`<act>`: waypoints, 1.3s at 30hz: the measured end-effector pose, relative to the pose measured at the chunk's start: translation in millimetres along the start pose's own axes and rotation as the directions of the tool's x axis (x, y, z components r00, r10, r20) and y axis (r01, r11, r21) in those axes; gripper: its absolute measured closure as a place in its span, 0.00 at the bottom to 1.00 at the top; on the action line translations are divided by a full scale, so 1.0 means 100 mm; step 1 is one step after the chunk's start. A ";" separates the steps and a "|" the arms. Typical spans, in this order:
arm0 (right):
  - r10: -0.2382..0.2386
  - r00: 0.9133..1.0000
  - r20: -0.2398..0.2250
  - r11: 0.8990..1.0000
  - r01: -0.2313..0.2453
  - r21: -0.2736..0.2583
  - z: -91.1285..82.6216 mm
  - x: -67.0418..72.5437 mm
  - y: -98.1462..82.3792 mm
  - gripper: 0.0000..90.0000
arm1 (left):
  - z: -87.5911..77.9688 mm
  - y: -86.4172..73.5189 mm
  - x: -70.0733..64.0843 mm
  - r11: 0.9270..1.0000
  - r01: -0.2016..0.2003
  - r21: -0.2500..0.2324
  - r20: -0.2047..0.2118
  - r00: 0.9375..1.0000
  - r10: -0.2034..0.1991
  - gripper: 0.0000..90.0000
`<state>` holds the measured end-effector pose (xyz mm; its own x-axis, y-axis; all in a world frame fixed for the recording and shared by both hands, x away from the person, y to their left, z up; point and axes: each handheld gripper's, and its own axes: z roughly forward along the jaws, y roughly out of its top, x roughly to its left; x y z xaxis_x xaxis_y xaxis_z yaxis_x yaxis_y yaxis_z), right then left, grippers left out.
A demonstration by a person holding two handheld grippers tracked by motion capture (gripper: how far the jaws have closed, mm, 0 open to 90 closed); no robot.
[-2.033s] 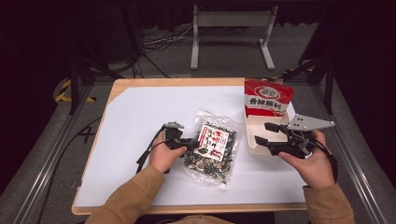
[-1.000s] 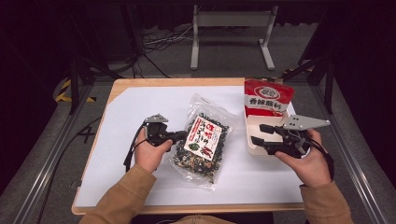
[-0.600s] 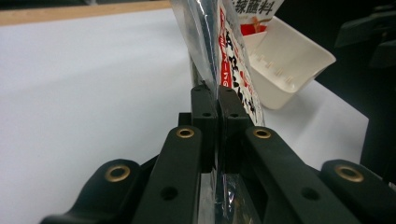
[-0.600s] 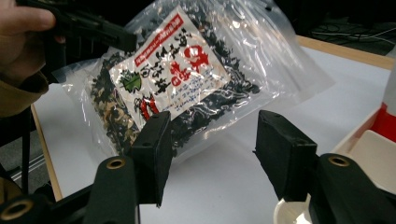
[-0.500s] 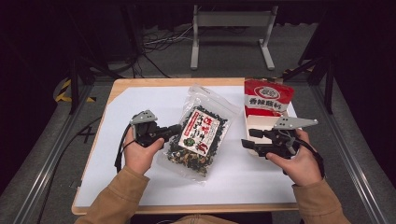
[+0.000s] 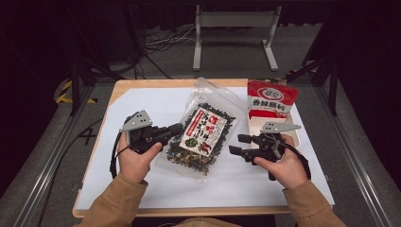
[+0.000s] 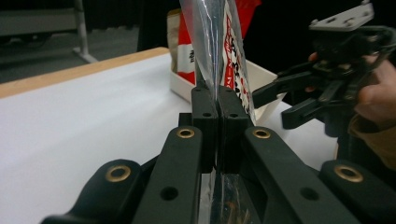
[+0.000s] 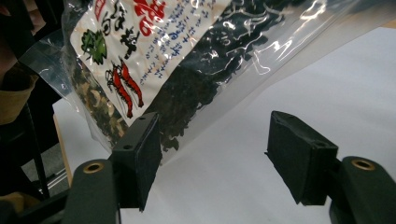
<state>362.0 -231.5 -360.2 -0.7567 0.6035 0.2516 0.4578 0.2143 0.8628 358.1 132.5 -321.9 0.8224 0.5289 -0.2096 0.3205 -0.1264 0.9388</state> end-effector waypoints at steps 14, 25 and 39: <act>0.034 0.991 -0.127 0.994 -0.047 -0.101 0.13 0.02 -0.02 0.34 | 0.02 0.01 -0.10 0.997 -0.049 -0.063 0.082 0.995 0.054 0.98; -0.012 0.982 -0.189 0.986 -0.019 -0.166 0.13 0.07 0.01 0.38 | 0.06 -0.01 -0.10 0.996 -0.037 -0.079 0.132 0.990 0.047 0.97; -0.042 0.939 -0.340 0.989 -0.009 -0.147 -0.02 0.04 0.07 0.69 | 0.10 -0.03 -0.08 0.996 -0.022 -0.083 0.159 0.987 0.035 0.96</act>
<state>361.3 -229.5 -352.3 -0.8887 0.2968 0.3495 0.3913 0.0934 0.9155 355.1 120.4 -325.8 0.8974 0.3841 -0.2170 0.2618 -0.0677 0.9628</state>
